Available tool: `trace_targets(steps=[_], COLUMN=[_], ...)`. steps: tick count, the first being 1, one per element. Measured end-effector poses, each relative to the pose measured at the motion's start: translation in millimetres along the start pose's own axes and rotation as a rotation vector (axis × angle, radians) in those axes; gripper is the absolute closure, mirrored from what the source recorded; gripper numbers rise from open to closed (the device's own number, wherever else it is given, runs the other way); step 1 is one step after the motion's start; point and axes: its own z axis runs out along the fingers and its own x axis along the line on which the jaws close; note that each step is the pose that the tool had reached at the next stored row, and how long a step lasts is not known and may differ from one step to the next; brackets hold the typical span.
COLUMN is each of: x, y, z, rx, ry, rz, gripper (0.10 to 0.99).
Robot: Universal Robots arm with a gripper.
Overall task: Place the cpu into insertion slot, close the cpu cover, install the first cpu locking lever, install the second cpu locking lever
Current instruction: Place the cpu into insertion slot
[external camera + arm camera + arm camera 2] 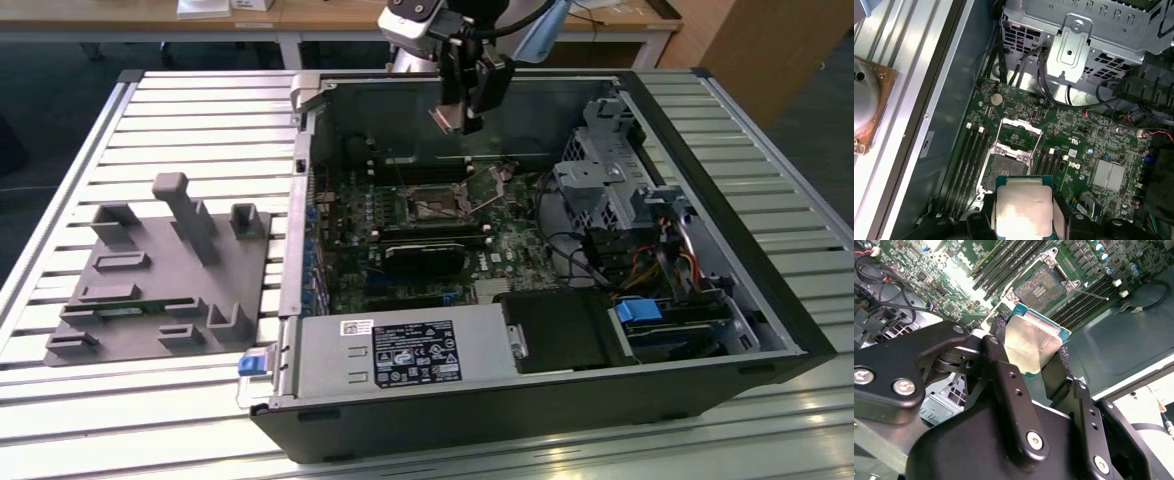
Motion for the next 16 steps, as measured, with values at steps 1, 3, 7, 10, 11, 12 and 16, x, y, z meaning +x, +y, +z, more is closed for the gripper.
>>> trace_targets(steps=[1, 3, 7, 10, 11, 12, 16], x=[0.2, 0.5, 0.8, 1.0, 1.0, 1.1, 1.4], y=[0.0, 0.1, 0.0, 0.0, 0.0, -0.1, -0.1], z=[0.2, 1.0, 2.6, 4.0, 4.4, 4.9, 6.7], rx=[0.0, 0.0, 0.001, 0.001, 0.001, 0.001, 0.001], ry=[-0.0011, -0.0027, -0.0065, -0.0096, -0.0107, -0.0118, -0.0147], rz=[0.008, 0.029, 0.075, 0.108, 0.12, 0.131, 0.161], gripper=[0.549, 0.549, 0.549, 0.549, 0.549, 0.549, 0.549])
